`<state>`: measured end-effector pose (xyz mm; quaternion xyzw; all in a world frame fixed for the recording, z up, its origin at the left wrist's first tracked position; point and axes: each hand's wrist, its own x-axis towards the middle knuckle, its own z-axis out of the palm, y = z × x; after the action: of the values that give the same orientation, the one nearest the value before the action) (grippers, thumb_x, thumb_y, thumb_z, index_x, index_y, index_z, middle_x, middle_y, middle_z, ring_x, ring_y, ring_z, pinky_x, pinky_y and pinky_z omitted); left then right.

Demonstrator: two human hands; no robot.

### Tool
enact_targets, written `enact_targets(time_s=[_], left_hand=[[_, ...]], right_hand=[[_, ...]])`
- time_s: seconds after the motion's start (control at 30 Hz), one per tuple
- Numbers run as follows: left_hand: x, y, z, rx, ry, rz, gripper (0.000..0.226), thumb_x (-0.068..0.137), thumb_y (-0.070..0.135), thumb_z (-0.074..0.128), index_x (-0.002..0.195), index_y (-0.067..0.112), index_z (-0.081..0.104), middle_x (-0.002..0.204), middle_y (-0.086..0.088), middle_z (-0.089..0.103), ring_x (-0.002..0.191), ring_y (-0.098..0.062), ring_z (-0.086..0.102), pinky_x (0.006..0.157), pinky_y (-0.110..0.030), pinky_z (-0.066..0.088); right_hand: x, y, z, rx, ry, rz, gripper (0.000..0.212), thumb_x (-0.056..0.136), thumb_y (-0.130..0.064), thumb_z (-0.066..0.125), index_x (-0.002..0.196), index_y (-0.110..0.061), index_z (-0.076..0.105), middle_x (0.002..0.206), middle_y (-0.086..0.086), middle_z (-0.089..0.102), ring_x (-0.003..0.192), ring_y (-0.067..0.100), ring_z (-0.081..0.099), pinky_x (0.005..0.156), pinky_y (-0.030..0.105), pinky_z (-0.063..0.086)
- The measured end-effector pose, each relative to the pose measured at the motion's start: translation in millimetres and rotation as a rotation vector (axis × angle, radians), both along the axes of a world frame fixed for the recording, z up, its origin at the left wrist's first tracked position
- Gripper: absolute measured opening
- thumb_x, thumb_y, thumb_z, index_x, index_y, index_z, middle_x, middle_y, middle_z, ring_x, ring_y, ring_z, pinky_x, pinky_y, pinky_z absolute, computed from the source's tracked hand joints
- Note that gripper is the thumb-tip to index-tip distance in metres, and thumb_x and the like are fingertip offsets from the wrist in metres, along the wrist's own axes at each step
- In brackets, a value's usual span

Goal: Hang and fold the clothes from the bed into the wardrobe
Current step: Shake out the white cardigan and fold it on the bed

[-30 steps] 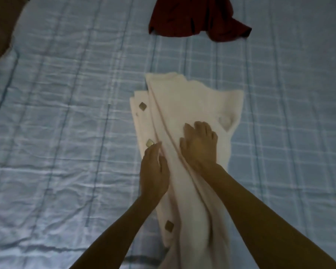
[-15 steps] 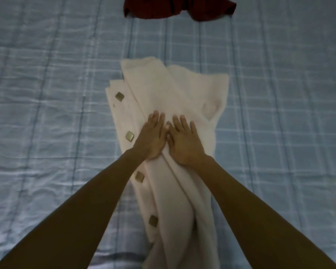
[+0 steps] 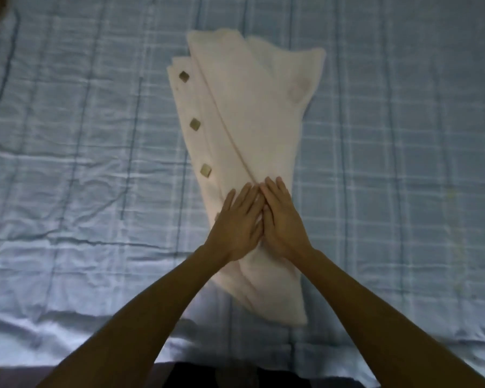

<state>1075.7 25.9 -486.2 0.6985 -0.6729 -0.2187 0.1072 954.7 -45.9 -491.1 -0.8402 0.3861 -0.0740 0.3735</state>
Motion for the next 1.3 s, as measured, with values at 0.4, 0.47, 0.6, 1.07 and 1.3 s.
enact_targets(time_s=[0.4,0.47,0.6,1.07,1.3], left_hand=[[-11,94,-41,0.088,-0.106,-0.153,0.072,0.093,0.065,0.019,0.150,0.022,0.021,0.158,-0.014,0.006,0.146,-0.029,0.005,0.117,-0.049,0.012],[-12,97,-44,0.105,-0.127,-0.149,0.070,0.094,0.061,0.018,0.150,0.020,0.020,0.157,-0.016,0.012,0.145,-0.028,0.012,0.116,-0.049,0.014],[-14,109,-48,0.101,-0.062,-0.122,0.063,0.097,0.052,0.016,0.149,0.016,0.021,0.156,-0.016,0.018,0.145,-0.027,0.017,0.115,-0.051,0.021],[-29,126,-66,-0.214,-0.146,-0.261,0.112,0.065,0.073,0.063,0.150,0.027,0.006,0.153,-0.018,0.012,0.141,-0.043,0.013,0.105,-0.068,0.019],[-21,116,-69,-0.119,-0.115,-0.193,0.114,0.067,0.044,0.077,0.148,0.020,0.000,0.154,-0.018,0.016,0.137,-0.050,0.020,0.099,-0.066,0.034]], right_hand=[[-107,21,-12,-0.217,0.284,0.389,0.113,0.071,0.002,0.071,0.150,-0.018,-0.008,0.152,0.007,0.004,0.142,0.017,0.004,0.117,0.037,0.015],[-92,31,-20,-0.263,0.330,0.506,0.116,0.073,-0.014,0.075,0.148,-0.013,-0.013,0.153,0.013,0.001,0.143,0.020,-0.001,0.118,0.034,-0.001],[-70,43,-24,-0.389,0.340,0.580,0.100,0.082,-0.035,0.067,0.148,-0.011,-0.004,0.154,0.024,0.006,0.144,0.032,0.002,0.117,0.044,0.002],[-47,47,-38,-0.395,0.432,0.589,0.078,0.088,-0.033,0.058,0.148,-0.003,0.019,0.154,0.024,0.015,0.143,0.037,0.013,0.116,0.050,0.016],[-64,63,-38,-0.487,0.203,0.516,0.062,0.068,-0.019,0.080,0.121,0.005,0.058,0.125,0.024,0.058,0.108,0.040,0.061,0.079,0.046,0.055]])
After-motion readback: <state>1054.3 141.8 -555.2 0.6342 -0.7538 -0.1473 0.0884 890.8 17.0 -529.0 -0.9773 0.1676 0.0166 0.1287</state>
